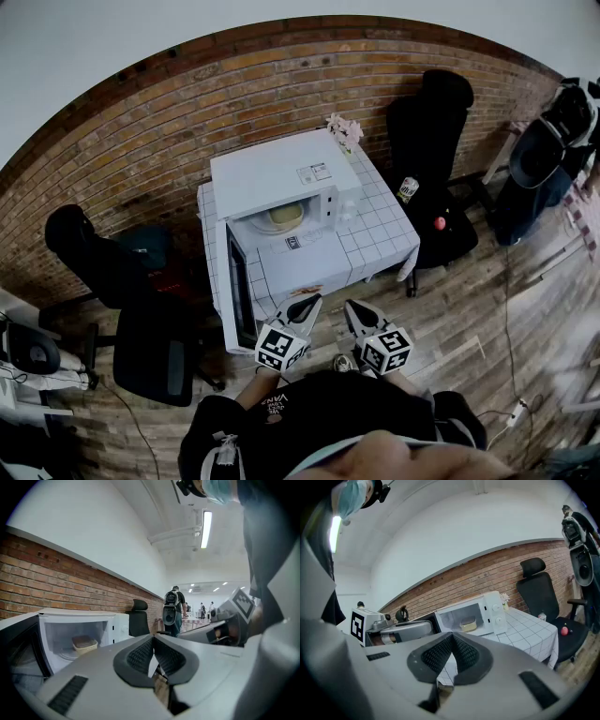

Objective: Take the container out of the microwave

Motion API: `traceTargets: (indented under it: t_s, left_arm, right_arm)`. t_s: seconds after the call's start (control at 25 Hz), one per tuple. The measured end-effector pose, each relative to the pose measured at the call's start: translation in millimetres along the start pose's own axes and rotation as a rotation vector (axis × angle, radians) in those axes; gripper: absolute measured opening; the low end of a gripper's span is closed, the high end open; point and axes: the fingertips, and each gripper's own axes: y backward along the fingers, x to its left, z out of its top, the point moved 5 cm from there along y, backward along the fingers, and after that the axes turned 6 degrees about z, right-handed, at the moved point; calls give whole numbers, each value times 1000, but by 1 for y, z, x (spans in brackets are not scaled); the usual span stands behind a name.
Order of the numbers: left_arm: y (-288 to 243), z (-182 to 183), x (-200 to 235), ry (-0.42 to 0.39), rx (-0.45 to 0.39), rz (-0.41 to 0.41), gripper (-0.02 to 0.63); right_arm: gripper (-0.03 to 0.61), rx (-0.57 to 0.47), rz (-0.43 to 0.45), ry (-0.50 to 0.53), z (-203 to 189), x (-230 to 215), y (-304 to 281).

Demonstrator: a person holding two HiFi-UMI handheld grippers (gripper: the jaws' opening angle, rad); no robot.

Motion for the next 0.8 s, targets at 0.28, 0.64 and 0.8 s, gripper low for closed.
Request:
traceTargets:
  t_s: [0.28,0.64,0.8]
  left_arm:
    - [1,-6,11,30,12,41,11]
    - [-4,-8,18,46,7,71,11]
    - [-7,-7,23,66,-2,118,11]
  right_arm:
    - [5,-25,4,0,4,-10,-8]
    - [6,-25,13,-13,5,-21,-19]
    - [5,-15,35,-19,6,-31,-23]
